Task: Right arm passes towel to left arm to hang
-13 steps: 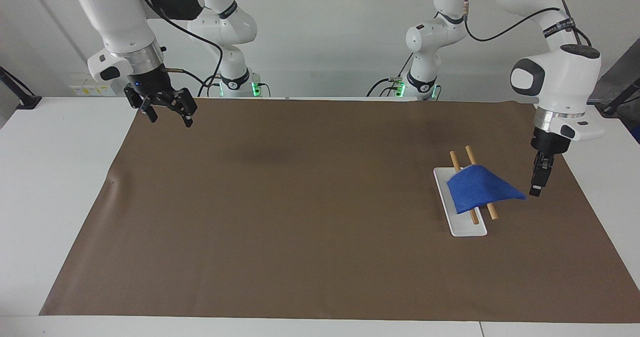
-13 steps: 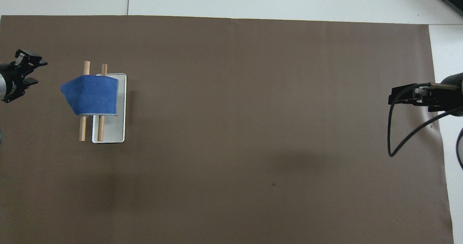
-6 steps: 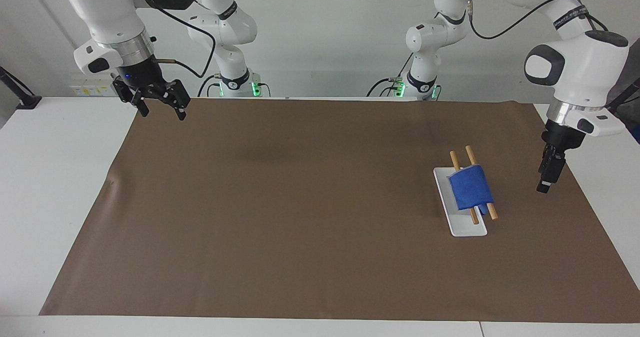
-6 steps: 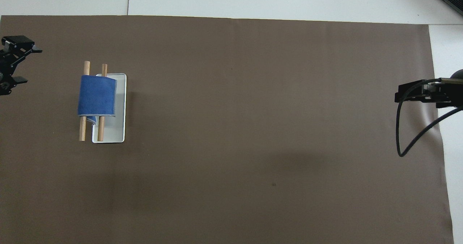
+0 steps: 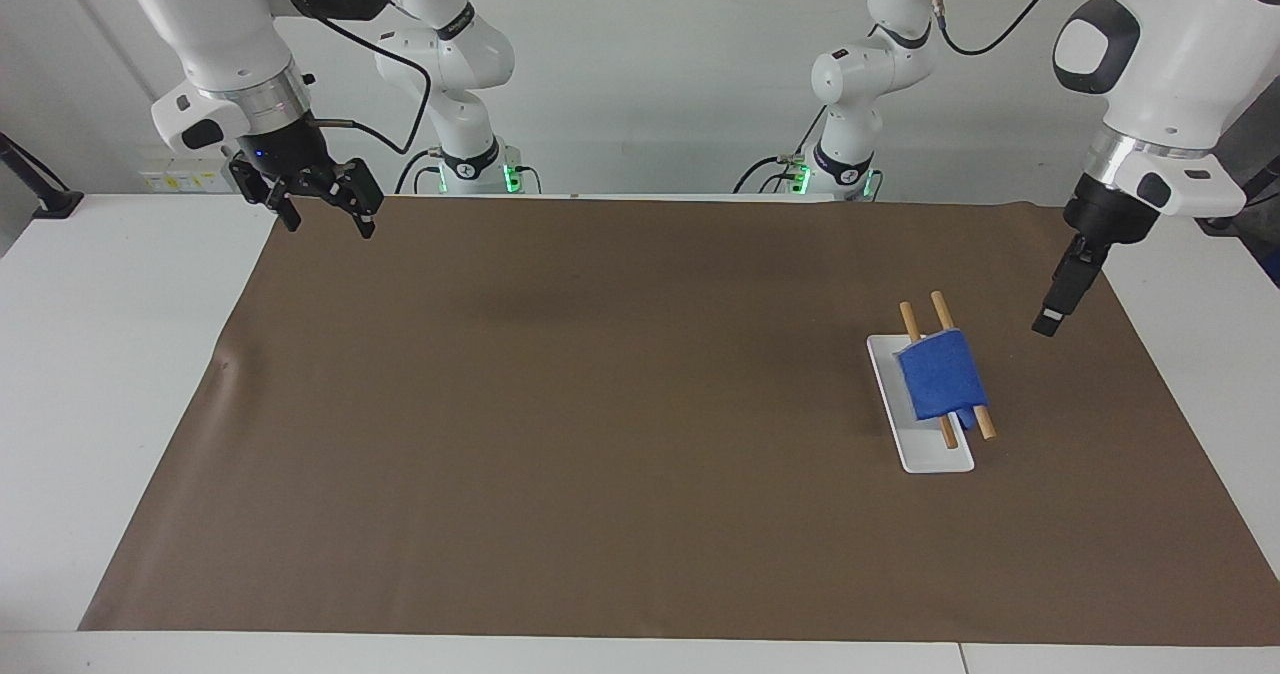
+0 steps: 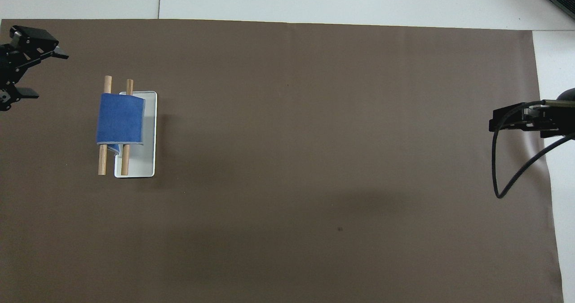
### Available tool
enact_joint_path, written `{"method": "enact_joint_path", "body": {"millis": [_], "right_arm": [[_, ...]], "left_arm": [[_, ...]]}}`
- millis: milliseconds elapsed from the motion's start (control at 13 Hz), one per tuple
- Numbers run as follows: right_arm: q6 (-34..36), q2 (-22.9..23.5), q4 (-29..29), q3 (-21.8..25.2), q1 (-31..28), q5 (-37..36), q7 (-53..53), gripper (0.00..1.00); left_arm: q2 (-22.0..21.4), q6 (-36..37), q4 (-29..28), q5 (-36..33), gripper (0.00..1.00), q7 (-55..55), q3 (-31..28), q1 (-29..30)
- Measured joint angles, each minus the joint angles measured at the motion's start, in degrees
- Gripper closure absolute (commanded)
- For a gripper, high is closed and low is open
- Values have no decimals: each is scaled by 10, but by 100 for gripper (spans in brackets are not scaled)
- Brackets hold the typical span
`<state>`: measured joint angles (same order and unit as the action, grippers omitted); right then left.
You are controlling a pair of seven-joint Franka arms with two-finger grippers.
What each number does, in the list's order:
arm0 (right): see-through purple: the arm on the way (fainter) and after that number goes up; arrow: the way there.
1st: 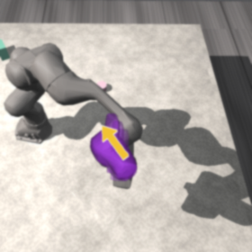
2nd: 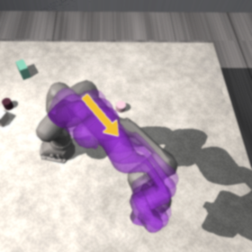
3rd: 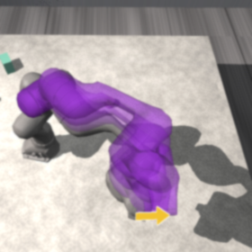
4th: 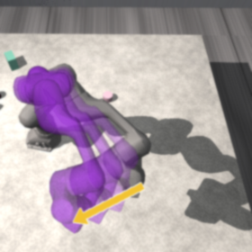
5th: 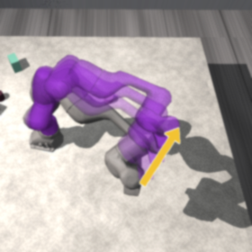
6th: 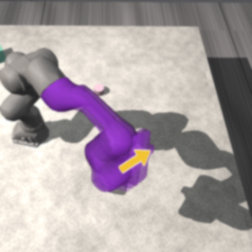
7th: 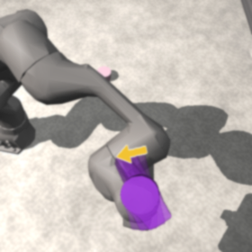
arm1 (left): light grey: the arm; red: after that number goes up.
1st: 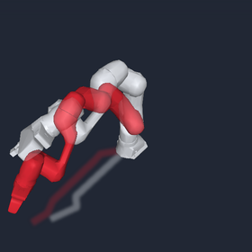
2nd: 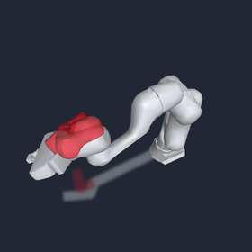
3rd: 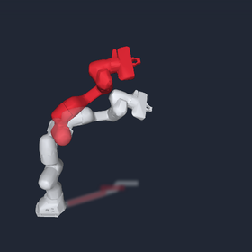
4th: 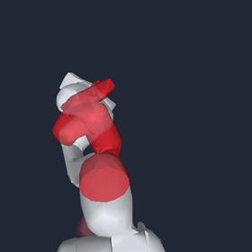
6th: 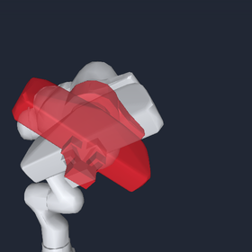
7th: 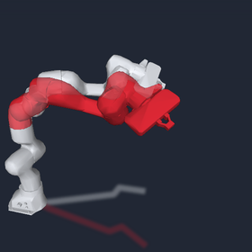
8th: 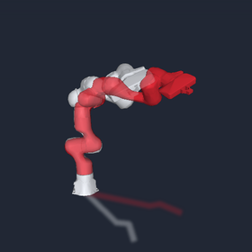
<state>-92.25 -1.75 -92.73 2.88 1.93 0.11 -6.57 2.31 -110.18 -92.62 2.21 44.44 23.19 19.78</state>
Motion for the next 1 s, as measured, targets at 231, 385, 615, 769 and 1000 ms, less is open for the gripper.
{"method": "enact_joint_path", "body": {"millis": [231, 385, 615, 769, 1000], "right_arm": [[2, 0, -2, 0, 0, 0, 0, 0], [2, 0, -2, 1, 0, 0, 0, 0], [2, 0, -2, 7, 0, 0, 0, 0], [2, 0, -2, 7, 0, 0, 2, 0], [3, 0, -2, 8, 0, -1, 15, 0]], "left_arm": [[-21, 74, 13, -7, 0, -111, 10, 0], [-37, 106, 14, -10, 0, -211, 6, 1], [-48, 145, 14, -13, 0, -344, -4, 2], [-49, 155, 14, -14, 0, -381, -16, 3], [-49, 157, 13, -14, 0, -396, -25, 3]]}}
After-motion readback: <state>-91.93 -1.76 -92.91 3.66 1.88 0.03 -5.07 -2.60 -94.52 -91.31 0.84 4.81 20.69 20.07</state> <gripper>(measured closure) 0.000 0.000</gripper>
